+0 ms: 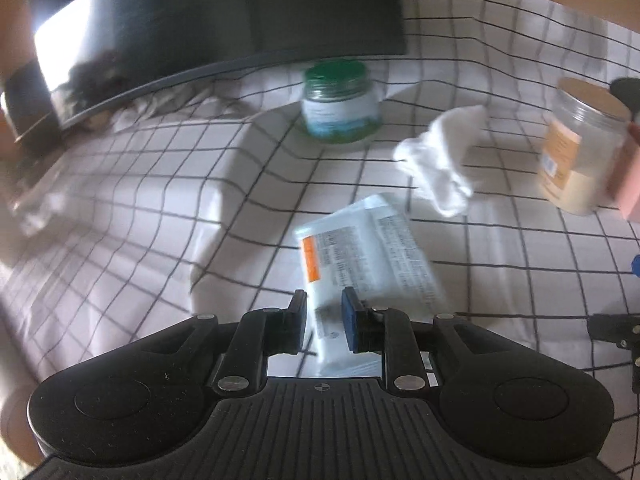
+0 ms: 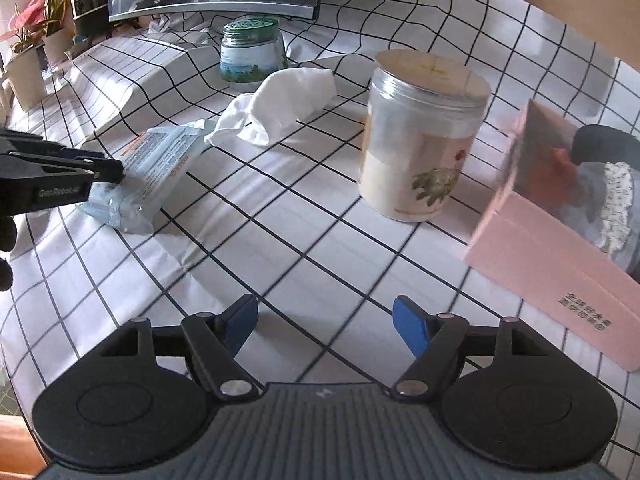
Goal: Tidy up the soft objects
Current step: 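Move the left tool to the white wipes packet and grasp it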
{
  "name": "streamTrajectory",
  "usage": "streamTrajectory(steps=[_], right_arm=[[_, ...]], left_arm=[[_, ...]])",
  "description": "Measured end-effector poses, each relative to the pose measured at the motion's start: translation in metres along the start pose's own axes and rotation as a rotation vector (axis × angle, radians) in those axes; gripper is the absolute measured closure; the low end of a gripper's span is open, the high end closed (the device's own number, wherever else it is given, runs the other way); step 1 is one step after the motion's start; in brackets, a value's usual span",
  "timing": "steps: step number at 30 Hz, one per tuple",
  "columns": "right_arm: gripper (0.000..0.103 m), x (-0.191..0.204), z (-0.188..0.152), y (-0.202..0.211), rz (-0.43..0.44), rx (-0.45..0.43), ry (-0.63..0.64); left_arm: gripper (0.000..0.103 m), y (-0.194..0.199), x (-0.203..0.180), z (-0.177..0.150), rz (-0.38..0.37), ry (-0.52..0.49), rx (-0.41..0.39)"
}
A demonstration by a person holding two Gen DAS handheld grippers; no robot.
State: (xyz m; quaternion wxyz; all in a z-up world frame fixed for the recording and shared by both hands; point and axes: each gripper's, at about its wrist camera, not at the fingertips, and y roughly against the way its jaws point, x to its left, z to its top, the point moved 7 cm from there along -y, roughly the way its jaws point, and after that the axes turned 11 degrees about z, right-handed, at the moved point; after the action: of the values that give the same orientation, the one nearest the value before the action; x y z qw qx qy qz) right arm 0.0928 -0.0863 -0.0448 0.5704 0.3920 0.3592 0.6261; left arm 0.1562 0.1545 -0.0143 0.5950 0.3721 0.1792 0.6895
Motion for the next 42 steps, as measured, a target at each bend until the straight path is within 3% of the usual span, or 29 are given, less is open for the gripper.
streamTrajectory(steps=[2, 7, 15, 18, 21, 23, 26, 29, 34, 37, 39, 42], right_arm=[[0.024, 0.002, 0.002, -0.003, 0.005, -0.003, 0.002], [0.017, 0.002, 0.003, -0.007, 0.024, -0.014, -0.03], [0.008, 0.007, 0.002, -0.011, 0.022, -0.029, -0.026], [0.007, 0.007, 0.002, -0.012, 0.025, -0.021, -0.022], [0.006, 0.009, 0.002, -0.012, 0.027, -0.015, -0.02], [0.005, 0.01, 0.002, -0.012, 0.028, -0.012, -0.02], [0.004, 0.011, 0.0, -0.011, 0.032, -0.009, -0.017], [0.002, 0.011, -0.001, -0.011, 0.034, -0.014, -0.013], [0.0, 0.012, -0.003, -0.011, 0.04, -0.019, -0.005], [0.0, 0.011, -0.005, -0.01, 0.042, -0.027, 0.001], [0.0, 0.011, -0.004, -0.01, 0.046, -0.028, 0.006], [0.0, 0.011, -0.004, -0.01, 0.052, -0.032, 0.015]], left_arm=[[0.084, -0.002, 0.002, 0.001, -0.024, 0.025, 0.018], [0.084, -0.007, 0.001, 0.005, -0.119, 0.099, 0.058], [0.078, -0.011, -0.011, 0.013, -0.211, 0.073, 0.073], [0.075, -0.009, -0.013, 0.014, -0.204, 0.018, 0.071], [0.073, -0.01, -0.004, 0.014, -0.1, -0.031, 0.053], [0.076, -0.015, 0.005, 0.013, -0.074, -0.014, 0.071], [0.079, -0.023, 0.009, 0.01, -0.117, 0.042, 0.127], [0.076, -0.027, 0.005, 0.006, -0.179, 0.083, 0.163], [0.076, -0.019, 0.007, 0.019, -0.159, 0.124, 0.119], [0.076, -0.01, -0.001, 0.036, -0.224, 0.166, 0.103], [0.076, -0.006, -0.023, 0.041, -0.265, 0.132, 0.097], [0.075, -0.001, -0.066, 0.04, -0.271, -0.016, 0.05]])
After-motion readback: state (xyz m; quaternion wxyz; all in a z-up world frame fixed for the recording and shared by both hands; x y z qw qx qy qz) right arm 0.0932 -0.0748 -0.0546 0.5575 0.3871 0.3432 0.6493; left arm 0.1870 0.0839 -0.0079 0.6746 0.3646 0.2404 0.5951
